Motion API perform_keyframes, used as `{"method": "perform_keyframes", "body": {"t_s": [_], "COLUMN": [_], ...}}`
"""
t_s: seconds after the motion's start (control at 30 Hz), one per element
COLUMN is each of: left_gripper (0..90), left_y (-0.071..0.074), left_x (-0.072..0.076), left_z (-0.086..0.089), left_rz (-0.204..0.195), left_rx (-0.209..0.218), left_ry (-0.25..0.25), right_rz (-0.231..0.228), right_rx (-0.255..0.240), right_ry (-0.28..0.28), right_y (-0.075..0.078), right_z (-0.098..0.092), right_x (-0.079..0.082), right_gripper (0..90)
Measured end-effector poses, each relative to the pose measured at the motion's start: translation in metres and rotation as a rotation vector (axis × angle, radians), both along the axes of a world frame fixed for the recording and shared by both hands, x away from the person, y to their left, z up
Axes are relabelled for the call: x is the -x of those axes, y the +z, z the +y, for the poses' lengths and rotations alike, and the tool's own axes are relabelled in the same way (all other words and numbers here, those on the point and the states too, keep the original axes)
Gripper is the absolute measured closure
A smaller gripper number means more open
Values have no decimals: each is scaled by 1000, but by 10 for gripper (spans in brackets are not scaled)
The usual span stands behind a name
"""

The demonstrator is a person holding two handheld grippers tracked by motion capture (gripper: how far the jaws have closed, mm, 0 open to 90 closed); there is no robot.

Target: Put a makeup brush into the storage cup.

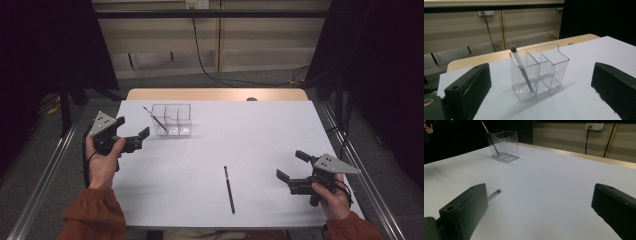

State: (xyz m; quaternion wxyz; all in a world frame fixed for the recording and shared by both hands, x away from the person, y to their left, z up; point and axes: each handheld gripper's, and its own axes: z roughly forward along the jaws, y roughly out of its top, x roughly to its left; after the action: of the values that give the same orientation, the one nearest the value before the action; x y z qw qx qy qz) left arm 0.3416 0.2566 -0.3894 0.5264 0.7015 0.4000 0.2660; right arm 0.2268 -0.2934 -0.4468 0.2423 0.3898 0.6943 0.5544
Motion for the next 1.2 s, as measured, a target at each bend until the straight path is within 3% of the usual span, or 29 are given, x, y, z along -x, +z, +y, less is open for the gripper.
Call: {"method": "perform_keyframes", "body": {"t_s": [0.33,0.53,0.73,0.83,1.0,1.2], "left_gripper": [25,26,30,30,26,25], "left_y": [-12,-14,-26,-29,-37,-44], "left_x": [32,50,65,72,83,97], "left_z": [4,3,0,-1,2,6], "left_rz": [-3,-24,-2,-10,1,6], "left_rx": [9,10,-24,-26,9,19], "left_ry": [-28,-41,-79,-77,-78,-72], "right_rz": [1,4,6,12,8,1], "right_rx": [-2,3,-1,-1,-2,0], "right_ry": [-6,-8,-8,-13,-12,-10], "right_y": [0,0,0,0,0,0], "right_z": [-2,-1,0,-1,-1,1], "right_x": [1,1,0,-1,0,0], "right_gripper": [2,3,3,3,3,3]}}
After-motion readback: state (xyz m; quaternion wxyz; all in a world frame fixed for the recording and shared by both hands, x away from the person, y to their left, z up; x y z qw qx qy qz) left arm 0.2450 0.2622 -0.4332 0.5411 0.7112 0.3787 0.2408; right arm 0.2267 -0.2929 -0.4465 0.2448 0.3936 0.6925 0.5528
